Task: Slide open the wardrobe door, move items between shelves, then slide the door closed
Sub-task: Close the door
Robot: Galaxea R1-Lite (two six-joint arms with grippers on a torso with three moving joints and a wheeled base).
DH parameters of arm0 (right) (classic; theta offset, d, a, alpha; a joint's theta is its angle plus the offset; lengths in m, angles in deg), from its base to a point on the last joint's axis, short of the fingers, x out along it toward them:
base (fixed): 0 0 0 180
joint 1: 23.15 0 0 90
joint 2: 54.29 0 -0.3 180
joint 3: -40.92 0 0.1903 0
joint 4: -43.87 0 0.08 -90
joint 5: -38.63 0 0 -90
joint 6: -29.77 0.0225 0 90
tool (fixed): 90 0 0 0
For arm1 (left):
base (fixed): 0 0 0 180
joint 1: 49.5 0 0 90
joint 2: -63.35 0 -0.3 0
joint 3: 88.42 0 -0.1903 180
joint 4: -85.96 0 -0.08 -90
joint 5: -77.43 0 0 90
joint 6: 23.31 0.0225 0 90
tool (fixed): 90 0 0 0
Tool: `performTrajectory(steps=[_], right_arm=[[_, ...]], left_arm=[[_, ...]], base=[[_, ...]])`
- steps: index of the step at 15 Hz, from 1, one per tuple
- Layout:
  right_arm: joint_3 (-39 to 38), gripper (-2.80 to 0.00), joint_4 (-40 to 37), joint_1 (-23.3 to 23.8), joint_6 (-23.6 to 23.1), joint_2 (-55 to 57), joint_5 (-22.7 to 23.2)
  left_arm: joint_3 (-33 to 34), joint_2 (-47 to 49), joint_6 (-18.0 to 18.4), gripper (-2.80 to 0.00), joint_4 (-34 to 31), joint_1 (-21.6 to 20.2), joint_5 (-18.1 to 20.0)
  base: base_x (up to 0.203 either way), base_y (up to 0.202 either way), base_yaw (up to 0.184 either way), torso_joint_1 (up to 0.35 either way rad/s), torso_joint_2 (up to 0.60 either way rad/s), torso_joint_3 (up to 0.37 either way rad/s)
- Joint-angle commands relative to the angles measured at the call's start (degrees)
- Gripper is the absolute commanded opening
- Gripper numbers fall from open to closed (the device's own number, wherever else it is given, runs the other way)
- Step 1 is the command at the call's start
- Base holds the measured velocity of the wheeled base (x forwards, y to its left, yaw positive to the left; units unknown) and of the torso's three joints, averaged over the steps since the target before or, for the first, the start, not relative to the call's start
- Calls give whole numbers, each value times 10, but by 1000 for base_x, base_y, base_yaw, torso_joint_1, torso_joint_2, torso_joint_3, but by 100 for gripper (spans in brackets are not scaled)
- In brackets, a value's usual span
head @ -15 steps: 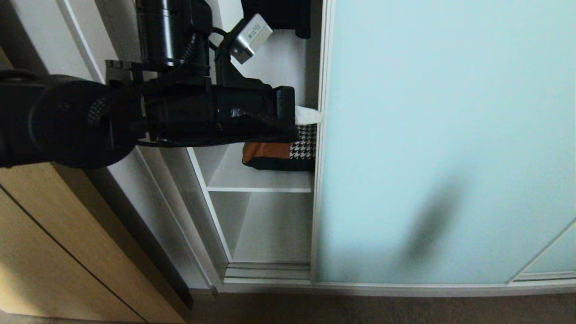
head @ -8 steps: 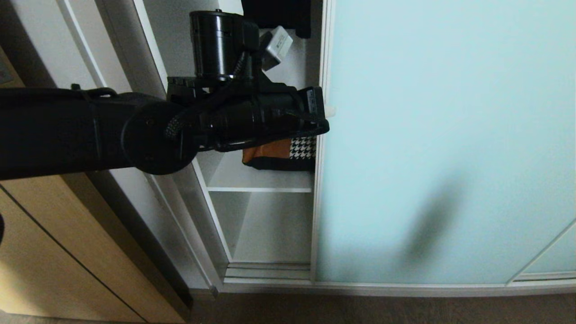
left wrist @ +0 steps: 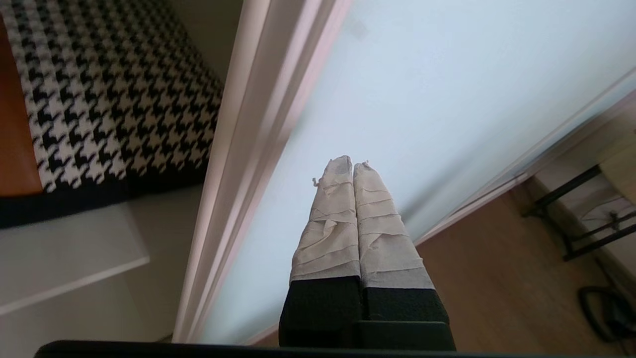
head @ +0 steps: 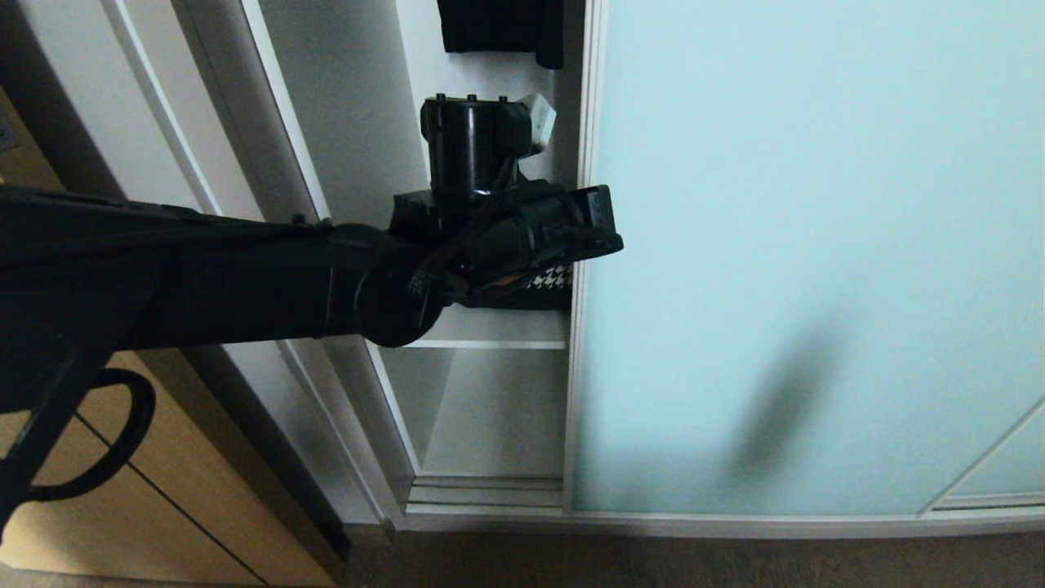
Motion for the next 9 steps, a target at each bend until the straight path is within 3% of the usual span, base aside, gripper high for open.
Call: performTrajectory(steps=[1,9], right_arm=[[0,-280,0,0,0,0,0],[0,-280,0,0,0,1,0]], left_arm=[[-2,10,0,-280,2,0,-4],[-7,10,10,-280,1,-16,-33]], base=[[0,0,0,0,0,0],[0,0,0,0,0,0]])
